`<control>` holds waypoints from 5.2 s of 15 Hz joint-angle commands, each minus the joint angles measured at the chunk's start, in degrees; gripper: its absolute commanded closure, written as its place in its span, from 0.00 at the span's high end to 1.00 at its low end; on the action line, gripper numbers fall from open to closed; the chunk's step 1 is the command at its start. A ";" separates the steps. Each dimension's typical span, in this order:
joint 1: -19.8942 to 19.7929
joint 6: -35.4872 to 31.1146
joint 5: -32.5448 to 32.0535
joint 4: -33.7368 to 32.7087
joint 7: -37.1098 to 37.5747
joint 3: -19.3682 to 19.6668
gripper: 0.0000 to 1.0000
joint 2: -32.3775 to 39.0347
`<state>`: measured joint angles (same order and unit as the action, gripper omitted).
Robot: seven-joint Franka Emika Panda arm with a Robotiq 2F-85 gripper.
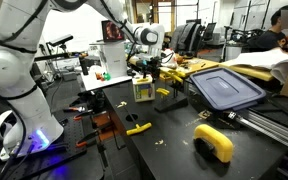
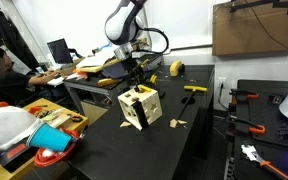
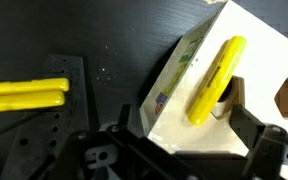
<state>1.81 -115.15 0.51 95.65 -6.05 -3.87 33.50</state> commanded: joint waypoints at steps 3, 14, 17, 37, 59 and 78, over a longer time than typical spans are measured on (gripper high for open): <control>-0.31 -0.95 3.52 3.36 4.05 0.04 1.00 -3.40; 0.65 -8.88 7.46 13.49 15.55 1.76 1.00 -9.67; 0.73 -11.25 7.43 15.20 17.28 1.72 1.00 -10.29; 0.42 -12.80 7.77 16.09 16.66 1.27 1.00 -10.02; 0.98 -12.39 10.93 17.40 17.52 0.38 0.36 -11.90; 2.16 -13.07 10.22 18.42 22.51 1.46 0.80 -13.85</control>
<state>3.11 -127.78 10.85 111.87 14.38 -3.24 22.24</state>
